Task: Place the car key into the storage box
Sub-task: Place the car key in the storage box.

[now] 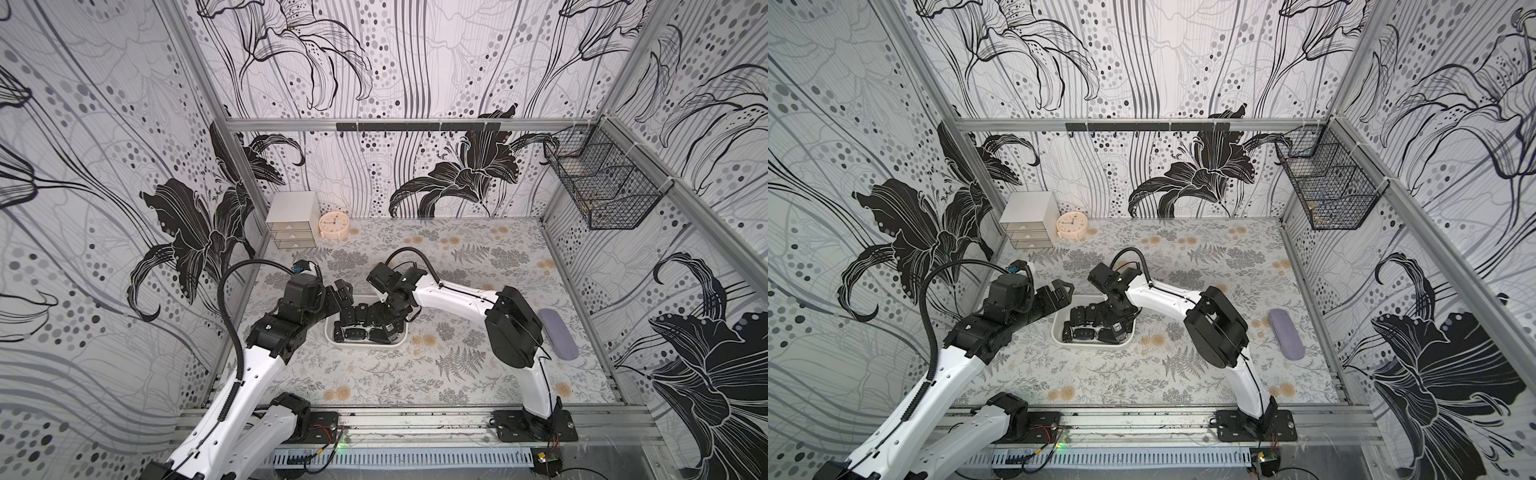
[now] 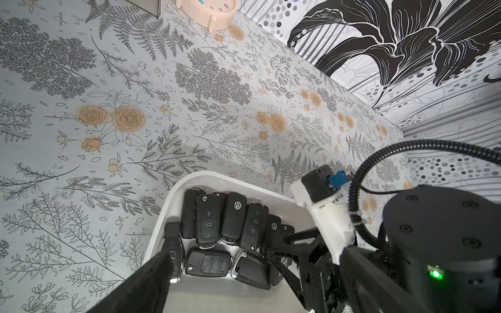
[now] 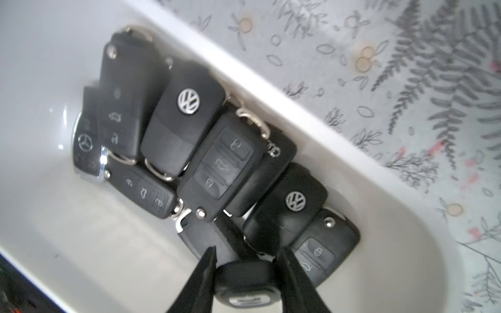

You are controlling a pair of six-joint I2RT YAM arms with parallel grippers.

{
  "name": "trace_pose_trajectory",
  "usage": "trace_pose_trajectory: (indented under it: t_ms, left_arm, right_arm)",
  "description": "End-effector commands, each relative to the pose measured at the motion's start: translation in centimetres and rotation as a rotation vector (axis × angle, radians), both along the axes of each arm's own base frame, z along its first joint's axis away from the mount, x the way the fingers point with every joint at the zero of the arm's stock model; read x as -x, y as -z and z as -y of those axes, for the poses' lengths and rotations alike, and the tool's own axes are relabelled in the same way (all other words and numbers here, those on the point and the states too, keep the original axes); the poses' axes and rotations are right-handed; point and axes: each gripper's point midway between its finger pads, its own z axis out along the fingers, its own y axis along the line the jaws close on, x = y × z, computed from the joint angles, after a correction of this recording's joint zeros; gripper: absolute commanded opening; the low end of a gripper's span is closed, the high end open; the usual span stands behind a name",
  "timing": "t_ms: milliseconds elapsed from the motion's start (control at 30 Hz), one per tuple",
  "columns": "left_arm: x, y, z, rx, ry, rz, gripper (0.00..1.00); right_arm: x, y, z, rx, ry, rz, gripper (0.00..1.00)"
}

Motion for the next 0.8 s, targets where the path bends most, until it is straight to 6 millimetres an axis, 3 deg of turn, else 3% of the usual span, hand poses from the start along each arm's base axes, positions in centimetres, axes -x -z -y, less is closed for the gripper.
trace_pose_trajectory:
  t_ms: [0,100,167,600,767]
  left_arm:
    - [-0.4,-0.4,-0.3,-0.002,-0.015,0.030,0.99]
    - [-0.3,-0.4,-0.3,-0.001,-0.014,0.031,0.99]
    - [-0.3,-0.3,-0.3,-0.002,-0.012,0.031,0.99]
    - [-0.3,-0.3,-0.3,-0.001,-0.007,0.036,0.99]
    - [-0.3,-0.2,-0.2,-0.003,-0.004,0.034,0.99]
  right_arm:
    - [-1.2,0.5,1.5,0.028,0.180,-0.052,0.33]
    - [-1.6,0.7,1.5,0.023,0.250,-0.074,0.32]
    - [-2.0,0.4,1.2,0.017,0.290,-0.082,0.27]
    - [-3.5,1.0,1.3,-0.021,0.500,-0.147,0.34]
    - [-3.8,0.8,1.6,-0.026,0.525,-0.150,0.55]
